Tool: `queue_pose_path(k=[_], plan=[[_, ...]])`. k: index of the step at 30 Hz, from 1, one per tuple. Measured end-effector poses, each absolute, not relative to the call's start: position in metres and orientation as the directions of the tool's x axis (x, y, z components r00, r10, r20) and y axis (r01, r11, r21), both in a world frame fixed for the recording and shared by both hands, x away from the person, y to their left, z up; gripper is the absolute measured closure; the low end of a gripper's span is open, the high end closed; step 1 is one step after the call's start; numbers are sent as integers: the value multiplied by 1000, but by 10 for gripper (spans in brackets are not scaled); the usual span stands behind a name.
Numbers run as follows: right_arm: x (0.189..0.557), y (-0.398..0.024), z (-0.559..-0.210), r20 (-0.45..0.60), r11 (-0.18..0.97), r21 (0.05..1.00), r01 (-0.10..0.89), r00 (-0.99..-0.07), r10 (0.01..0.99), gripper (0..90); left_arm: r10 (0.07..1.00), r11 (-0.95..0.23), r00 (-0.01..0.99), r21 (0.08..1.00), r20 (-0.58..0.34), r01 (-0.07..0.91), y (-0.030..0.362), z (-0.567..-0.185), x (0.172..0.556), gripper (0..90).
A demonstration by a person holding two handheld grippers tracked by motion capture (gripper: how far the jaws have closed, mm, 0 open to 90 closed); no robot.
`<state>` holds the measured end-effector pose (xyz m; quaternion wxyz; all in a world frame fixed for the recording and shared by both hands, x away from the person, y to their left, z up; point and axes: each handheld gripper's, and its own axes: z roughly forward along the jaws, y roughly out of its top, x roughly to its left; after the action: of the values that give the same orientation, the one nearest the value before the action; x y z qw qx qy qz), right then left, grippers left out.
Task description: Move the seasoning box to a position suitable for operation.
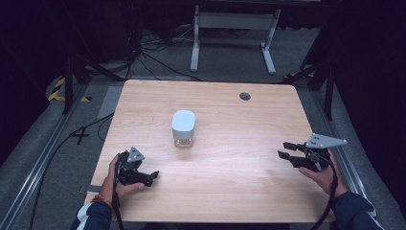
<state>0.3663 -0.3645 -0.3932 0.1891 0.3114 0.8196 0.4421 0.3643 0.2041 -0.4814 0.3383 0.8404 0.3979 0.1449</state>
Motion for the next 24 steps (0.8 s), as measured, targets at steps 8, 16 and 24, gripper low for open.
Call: queue_pose_path(k=[8,16,24], plan=[[396,-292,-356,-78,480,848,225,-842,534,732,767,-454,641,684,-26,571,204,-481,364,4],[427,-234,-355,-89,536,821,195,-884,459,812,766,-455,642,684,-26,570,204,-481,364,4],[455,-182,-343,-83,531,833,153,-915,395,893,756,-465,654,699,-7,544,205,-482,364,20]])
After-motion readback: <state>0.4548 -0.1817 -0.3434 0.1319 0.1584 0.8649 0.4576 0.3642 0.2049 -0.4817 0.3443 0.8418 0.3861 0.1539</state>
